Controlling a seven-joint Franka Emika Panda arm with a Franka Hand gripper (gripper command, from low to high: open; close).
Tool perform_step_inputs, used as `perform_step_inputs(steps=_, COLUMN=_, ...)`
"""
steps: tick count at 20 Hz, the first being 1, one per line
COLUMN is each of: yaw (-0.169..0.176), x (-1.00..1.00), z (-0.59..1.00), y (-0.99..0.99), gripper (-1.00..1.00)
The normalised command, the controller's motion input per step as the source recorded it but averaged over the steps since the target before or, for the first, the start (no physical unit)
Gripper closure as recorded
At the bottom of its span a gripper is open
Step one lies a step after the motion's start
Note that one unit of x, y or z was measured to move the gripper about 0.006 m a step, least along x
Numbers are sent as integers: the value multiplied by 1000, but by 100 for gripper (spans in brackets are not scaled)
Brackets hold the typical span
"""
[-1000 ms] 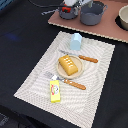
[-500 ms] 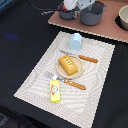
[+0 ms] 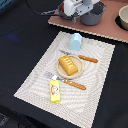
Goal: Interact with the objects in diverse but meaningful ways.
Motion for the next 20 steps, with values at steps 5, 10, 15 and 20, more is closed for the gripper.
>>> perform_step_inputs(steps=5, yaw=0, x=104, z=-153, y=159, gripper=100)
perform_step_inputs(steps=10, yaw=0, x=175, z=142, y=225, gripper=100)
perform_step_inputs(steps=15, yaw=0, x=174, z=281, y=228, gripper=100)
perform_step_inputs(steps=20, yaw=0, x=86, z=555, y=47, gripper=100)
